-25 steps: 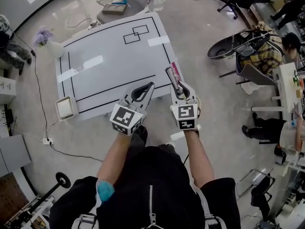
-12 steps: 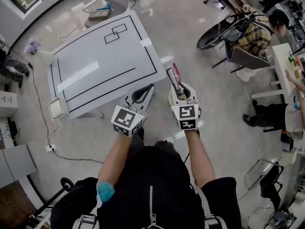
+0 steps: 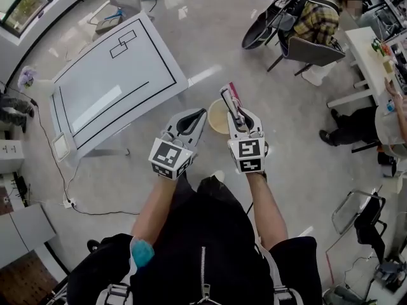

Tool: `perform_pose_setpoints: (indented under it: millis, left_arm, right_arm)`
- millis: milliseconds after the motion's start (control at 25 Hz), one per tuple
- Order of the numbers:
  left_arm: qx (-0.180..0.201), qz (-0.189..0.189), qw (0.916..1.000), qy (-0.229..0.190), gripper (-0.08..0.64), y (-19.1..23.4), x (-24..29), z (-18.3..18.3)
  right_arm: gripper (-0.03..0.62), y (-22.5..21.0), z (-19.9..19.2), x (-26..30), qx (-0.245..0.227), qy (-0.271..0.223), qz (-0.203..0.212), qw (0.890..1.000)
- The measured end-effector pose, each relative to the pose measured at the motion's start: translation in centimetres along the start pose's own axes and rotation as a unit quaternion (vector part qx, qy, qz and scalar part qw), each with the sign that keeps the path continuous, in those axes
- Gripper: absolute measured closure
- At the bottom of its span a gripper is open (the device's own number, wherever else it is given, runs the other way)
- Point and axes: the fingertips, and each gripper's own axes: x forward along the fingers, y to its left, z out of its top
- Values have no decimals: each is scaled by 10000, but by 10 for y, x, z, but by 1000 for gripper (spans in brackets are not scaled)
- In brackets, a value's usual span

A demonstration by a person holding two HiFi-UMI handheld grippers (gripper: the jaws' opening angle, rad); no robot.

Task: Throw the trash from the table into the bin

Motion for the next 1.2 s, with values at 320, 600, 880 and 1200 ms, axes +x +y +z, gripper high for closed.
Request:
perform_pose_setpoints:
  millis: [320, 600, 880, 1200]
  left_arm:
    - [-30, -198, 9998, 58, 555, -79, 43, -6]
    - [-26, -322, 9992, 228, 555, -94, 54, -16]
    - [-129, -325, 9991, 254, 555, -62, 76, -24]
    - [-101, -324, 9992, 204, 555, -32, 107, -23]
  right_arm:
    - [497, -58, -43, -55, 137, 141, -87, 9998]
    - [497, -66, -62, -55, 309, 210, -58, 9993]
    - [497, -57, -61, -21, 279, 241, 25, 9993]
    - [497, -75, -60, 19, 360, 283, 15, 9989]
